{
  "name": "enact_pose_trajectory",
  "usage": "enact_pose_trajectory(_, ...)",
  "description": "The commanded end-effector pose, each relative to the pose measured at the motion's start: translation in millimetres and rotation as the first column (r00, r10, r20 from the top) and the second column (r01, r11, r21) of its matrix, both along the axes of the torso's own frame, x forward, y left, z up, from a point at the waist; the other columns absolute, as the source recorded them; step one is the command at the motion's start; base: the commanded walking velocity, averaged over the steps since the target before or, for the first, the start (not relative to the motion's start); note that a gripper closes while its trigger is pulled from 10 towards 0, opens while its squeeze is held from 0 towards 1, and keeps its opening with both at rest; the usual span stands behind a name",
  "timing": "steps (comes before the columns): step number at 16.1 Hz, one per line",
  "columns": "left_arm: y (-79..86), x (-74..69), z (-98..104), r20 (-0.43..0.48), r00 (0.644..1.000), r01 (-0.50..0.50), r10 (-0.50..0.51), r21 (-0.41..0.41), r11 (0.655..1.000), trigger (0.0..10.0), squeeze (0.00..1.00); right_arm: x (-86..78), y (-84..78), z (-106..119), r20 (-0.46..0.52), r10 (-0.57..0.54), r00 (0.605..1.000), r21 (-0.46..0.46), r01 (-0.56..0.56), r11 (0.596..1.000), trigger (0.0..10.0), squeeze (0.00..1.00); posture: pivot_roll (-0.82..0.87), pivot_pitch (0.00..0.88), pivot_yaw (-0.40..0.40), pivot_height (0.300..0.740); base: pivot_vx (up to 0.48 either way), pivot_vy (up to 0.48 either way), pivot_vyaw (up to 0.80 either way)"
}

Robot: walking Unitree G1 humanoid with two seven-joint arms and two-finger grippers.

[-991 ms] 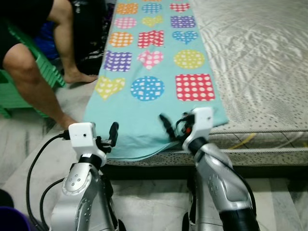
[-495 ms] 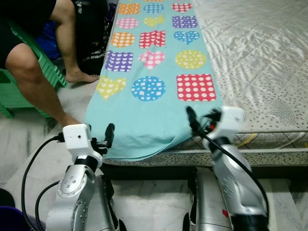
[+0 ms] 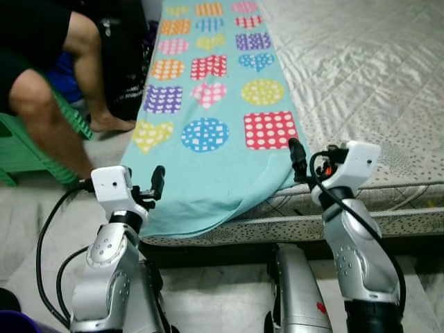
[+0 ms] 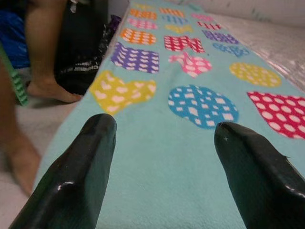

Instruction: Clean up the room

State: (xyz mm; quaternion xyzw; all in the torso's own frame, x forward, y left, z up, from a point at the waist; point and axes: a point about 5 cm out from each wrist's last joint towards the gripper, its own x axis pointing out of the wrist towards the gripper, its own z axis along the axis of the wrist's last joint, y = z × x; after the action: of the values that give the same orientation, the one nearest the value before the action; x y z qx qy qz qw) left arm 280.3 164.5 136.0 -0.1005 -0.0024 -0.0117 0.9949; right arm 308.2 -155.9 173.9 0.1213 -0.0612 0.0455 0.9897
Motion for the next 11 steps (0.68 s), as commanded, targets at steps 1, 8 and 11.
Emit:
enact_pose_trajectory(1,9.4,2.7,1,0.016,1.0,-0.024,0.024,0.01,1.0,10.0,0.0,3.4,0.7,5,0.014,0.01,1.0,0.001,-0.01,1.0,10.0,0.0,-0.12,0.009,0.071,0.538,0.0,0.0,0.0)
enact_pose_trajectory(8,11.6,25.3,12,0.076,0.997,-0.032,0.031,0.011,0.999,10.0,0.0,7.6,-5.1,3,0.008,-0.022,1.0,0.026,0.021,0.999,10.0,0.0,-0.12,0.0,0.076,0.604,0.0,0.0,0.0)
enact_pose_trajectory(11,12.6,24.8,9,0.061,0.998,-0.034,0.033,0.011,0.999,10.0,0.0,10.8,-16.3,0,-0.025,-0.067,0.997,0.097,0.069,0.993,10.0,0.0,-0.12,0.0,0.082,0.644,0.0,0.0,0.0)
